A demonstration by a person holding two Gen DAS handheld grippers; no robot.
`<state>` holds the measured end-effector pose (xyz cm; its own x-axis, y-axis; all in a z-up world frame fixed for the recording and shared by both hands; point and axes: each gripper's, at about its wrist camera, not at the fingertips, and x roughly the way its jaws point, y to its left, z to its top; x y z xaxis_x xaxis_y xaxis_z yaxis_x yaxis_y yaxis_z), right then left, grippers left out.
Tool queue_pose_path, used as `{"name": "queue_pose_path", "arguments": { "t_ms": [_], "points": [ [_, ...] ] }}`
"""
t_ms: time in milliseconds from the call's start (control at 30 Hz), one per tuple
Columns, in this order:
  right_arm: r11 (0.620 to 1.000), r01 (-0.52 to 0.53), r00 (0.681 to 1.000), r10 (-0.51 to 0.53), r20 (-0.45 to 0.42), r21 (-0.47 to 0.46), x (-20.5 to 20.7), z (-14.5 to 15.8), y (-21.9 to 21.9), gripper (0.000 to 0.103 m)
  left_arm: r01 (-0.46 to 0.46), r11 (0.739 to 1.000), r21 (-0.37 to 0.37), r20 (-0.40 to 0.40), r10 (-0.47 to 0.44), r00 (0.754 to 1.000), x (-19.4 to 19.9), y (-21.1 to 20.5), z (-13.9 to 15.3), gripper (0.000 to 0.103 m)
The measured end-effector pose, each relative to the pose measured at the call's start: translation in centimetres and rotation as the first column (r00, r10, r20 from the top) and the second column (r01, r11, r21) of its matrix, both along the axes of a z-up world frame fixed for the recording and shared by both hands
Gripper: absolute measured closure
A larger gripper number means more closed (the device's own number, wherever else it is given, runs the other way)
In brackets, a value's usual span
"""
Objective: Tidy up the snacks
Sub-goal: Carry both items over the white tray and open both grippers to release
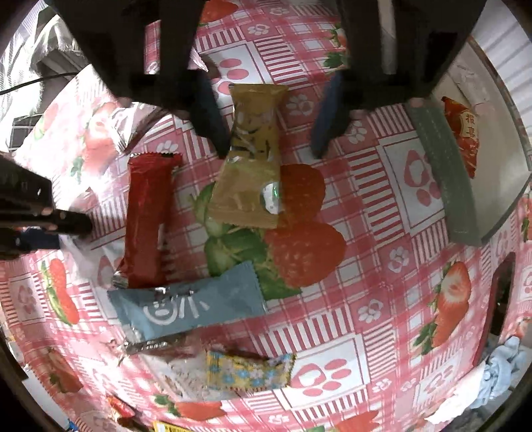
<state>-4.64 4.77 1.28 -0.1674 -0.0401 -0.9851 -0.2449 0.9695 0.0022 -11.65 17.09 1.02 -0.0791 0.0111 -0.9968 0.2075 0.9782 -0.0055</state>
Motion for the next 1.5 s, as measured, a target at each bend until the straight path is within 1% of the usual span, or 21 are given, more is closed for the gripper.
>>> {"name": "queue_pose_path", "arguments": {
  "t_ms": [33,100,167,267,367,467,533,633,700,767,833,1067,1267,1400,1500],
  "points": [
    [1.0,0.01,1.0,-0.01,-0.003,0.013,-0.1,0.2,-0.1,0.073,-0.005,1.0,-0.01,-0.003,0.005,1.0,0.0,0.3,0.1,0.075],
    [0.998,0.041,0.999,-0.04,-0.017,0.041,-0.4,0.4,-0.5,0.073,-0.029,0.999,-0.042,-0.019,0.028,0.999,0.0,1.0,0.2,0.079],
    [0.997,0.058,0.998,-0.057,-0.017,0.059,-0.9,0.9,-0.8,0.073,-0.041,0.998,-0.04,-0.01,0.041,0.999,-0.4,1.8,0.5,0.079],
    [0.992,0.077,0.997,-0.076,-0.01,0.096,-1.8,1.9,-1.1,0.073,-0.05,0.997,-0.058,0.012,0.051,0.999,-1.1,2.7,1.5,0.079],
    [0.987,0.097,0.995,-0.097,-0.008,0.124,-2.8,3.0,-1.3,0.073,-0.047,0.996,-0.07,0.044,0.05,0.998,-2.0,3.7,3.1,0.079],
    [0.981,0.115,0.993,-0.116,-0.007,0.155,-3.8,3.9,-1.9,0.073,-0.062,0.994,-0.091,0.073,0.068,0.995,-2.5,4.5,4.9,0.079],
    [0.978,0.116,0.993,-0.117,-0.006,0.175,-4.9,4.9,-1.6,0.073,-0.074,0.992,-0.102,0.094,0.083,0.992,-2.1,6.0,5.9,0.079],
    [0.975,0.1,0.995,-0.102,0.001,0.197,-5.4,6.0,-0.3,0.073,-0.102,0.989,-0.11,0.121,0.115,0.986,-2.3,7.8,7.4,0.079],
    [0.974,0.08,0.997,-0.083,0.004,0.211,-5.5,6.6,1.0,0.073,-0.127,0.985,-0.114,0.135,0.142,0.981,-2.7,8.9,8.6,0.079],
    [0.974,0.06,0.998,-0.063,0.009,0.218,-5.3,6.8,2.0,0.073,-0.154,0.981,-0.115,0.145,0.17,0.975,-2.7,8.8,9.4,0.079],
    [0.973,0.031,0.999,-0.034,0.012,0.228,-4.6,7.1,3.6,0.073,-0.178,0.977,-0.114,0.155,0.195,0.968,-3.2,10.3,10.1,0.079],
    [0.962,-0.095,0.995,0.091,0.026,0.256,-3.6,7.8,9.8,0.073,-0.257,0.963,-0.081,0.183,0.268,0.946,-4.7,14.8,10.5,0.079],
    [0.934,-0.217,0.976,0.217,0.029,0.283,-4.3,7.7,16.4,0.073,-0.335,0.941,-0.049,0.176,0.338,0.924,-6.9,19.0,10.0,0.079],
    [0.904,-0.298,0.952,0.306,0.023,0.306,-5.7,7.6,20.9,0.073,-0.381,0.924,-0.033,0.164,0.381,0.91,-8.4,21.4,9.5,0.079],
    [0.884,-0.34,0.935,0.354,0.016,0.32,-6.5,7.3,23.4,0.073,-0.417,0.908,-0.028,0.146,0.417,0.897,-9.6,23.0,8.9,0.079]
  ]
}}
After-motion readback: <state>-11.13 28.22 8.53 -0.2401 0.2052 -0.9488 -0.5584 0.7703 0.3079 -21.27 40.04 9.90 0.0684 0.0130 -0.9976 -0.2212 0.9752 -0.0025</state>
